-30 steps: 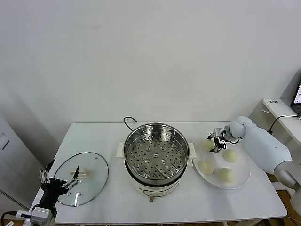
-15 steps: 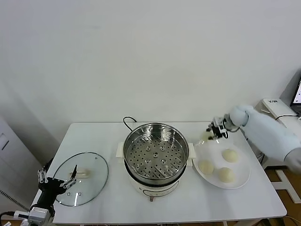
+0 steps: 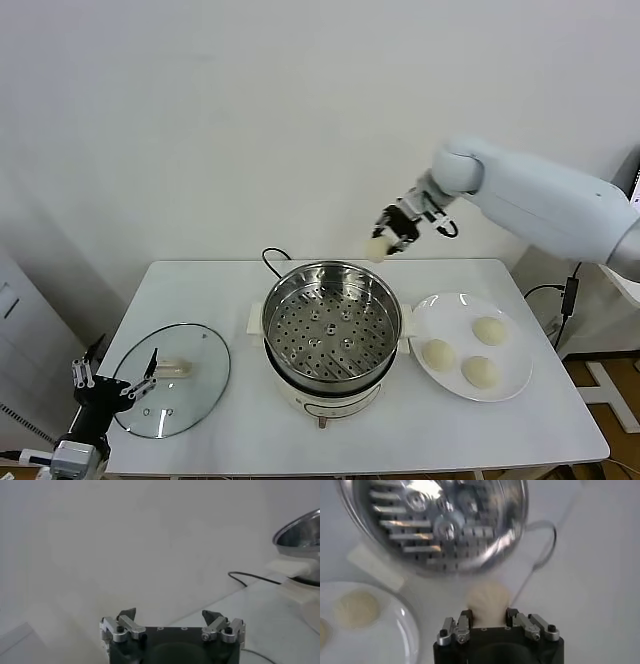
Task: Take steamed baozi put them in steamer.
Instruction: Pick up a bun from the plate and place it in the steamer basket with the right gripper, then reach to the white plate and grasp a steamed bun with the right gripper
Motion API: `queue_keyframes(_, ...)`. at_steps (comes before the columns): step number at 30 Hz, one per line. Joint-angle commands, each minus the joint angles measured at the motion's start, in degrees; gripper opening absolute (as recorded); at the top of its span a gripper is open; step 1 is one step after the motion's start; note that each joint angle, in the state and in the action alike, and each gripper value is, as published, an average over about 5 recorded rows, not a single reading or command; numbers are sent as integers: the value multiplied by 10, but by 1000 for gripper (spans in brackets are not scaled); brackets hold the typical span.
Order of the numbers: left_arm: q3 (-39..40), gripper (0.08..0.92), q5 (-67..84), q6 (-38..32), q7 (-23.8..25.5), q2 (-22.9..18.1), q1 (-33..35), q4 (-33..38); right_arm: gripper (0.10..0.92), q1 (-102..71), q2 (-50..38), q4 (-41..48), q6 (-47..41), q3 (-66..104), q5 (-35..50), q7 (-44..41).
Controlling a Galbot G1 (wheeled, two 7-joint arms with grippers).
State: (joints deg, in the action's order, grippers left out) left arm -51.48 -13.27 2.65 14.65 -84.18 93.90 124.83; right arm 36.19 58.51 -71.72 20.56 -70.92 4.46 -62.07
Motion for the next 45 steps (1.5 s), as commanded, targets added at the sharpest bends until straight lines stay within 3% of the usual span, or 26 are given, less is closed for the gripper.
queue_keyframes(1, -6, 823, 7, 0, 0, 1, -1, 1, 419, 13, 63, -68, 68, -20, -50, -23)
queue_keyframes(13, -9, 823, 14, -1, 0, 0, 0, 1, 432, -98, 78, -26, 147, 51, -228, -32)
queue_keyframes(22, -12, 823, 15, -7, 0, 0, 3, -4, 492, -141, 103, 32, 168, 87, -269, -30)
queue_keyframes(35, -14, 823, 17, -14, 0, -3, 0, -9, 795, -161, 112, 48, 168, 105, -260, -19)
queue_keyframes(40, -14, 823, 17, -16, 0, -1, -1, -8, 822, -119, 92, 43, 112, 105, -165, -31)
queue_keyframes(45, -15, 823, 17, -16, 0, -1, -1, -4, 823, 18, 26, 32, -94, -11, 128, -30)
